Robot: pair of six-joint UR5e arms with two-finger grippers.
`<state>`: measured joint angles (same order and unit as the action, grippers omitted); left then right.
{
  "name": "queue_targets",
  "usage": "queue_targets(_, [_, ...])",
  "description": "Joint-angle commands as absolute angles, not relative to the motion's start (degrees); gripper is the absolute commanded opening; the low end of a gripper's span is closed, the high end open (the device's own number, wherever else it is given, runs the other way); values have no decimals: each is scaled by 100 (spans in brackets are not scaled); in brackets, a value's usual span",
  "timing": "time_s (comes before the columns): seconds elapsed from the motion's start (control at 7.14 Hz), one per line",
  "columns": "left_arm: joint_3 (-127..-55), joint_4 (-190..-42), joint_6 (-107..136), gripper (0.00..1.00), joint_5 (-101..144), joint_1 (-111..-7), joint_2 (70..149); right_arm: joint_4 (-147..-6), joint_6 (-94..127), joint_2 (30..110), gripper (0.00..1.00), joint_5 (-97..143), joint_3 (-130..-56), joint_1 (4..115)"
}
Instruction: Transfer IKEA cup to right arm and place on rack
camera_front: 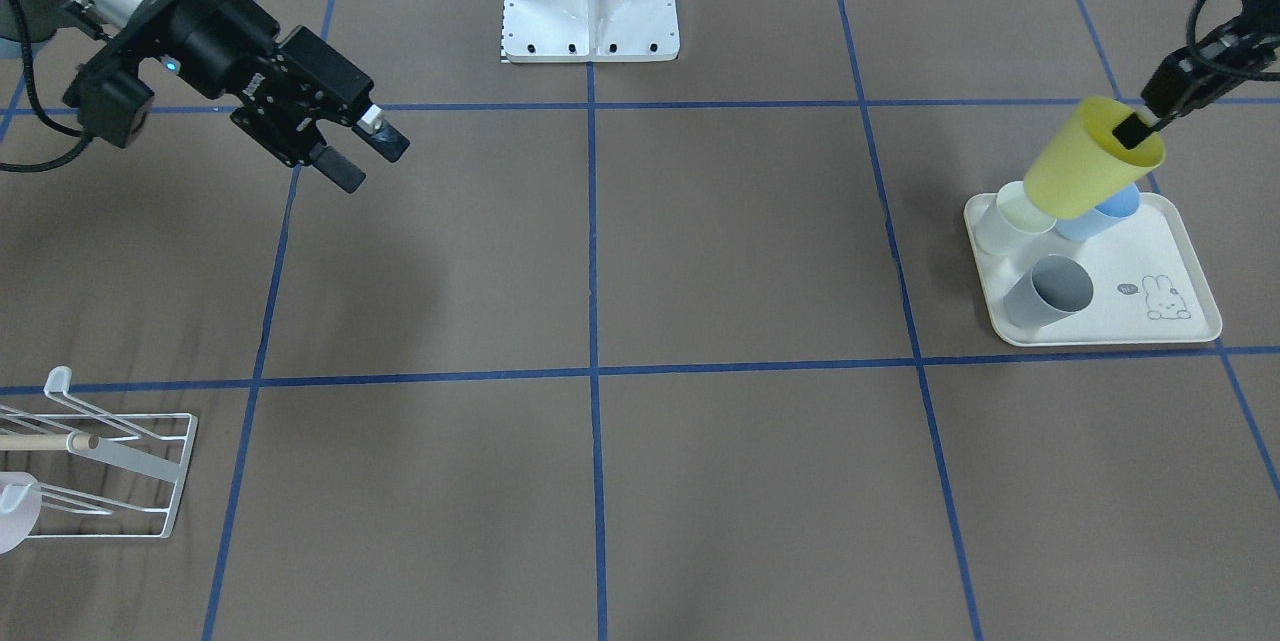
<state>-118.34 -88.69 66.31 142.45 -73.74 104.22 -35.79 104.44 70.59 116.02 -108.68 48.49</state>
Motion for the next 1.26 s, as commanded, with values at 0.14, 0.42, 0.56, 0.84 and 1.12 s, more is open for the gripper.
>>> queue_targets(0.14, [-11515,-11610,9668,0,13828,-6752,10424,-2795,11370,6979,100,11043,-10705,4037])
queue_targets(0.42, [-11242,-13359,11565,0,12908,-6278,10406,-2795,11627,6761,100,10426,-10793,3579])
queue_targets(0.56, [-11189,-14099,12419,0,12337,-5971,10380,-2795,11715,6698,100,10346,-10784,3516])
queue_targets(0.84, [-11180,-15078,13373,0,10818,-5093,10293,-2795,11733,6548,100,10248,-10775,3472])
queue_targets(1.12, [-10848,-16244,14206,0,9902,-4695,10222,-2795,11777,6452,100,10178,-10758,3472])
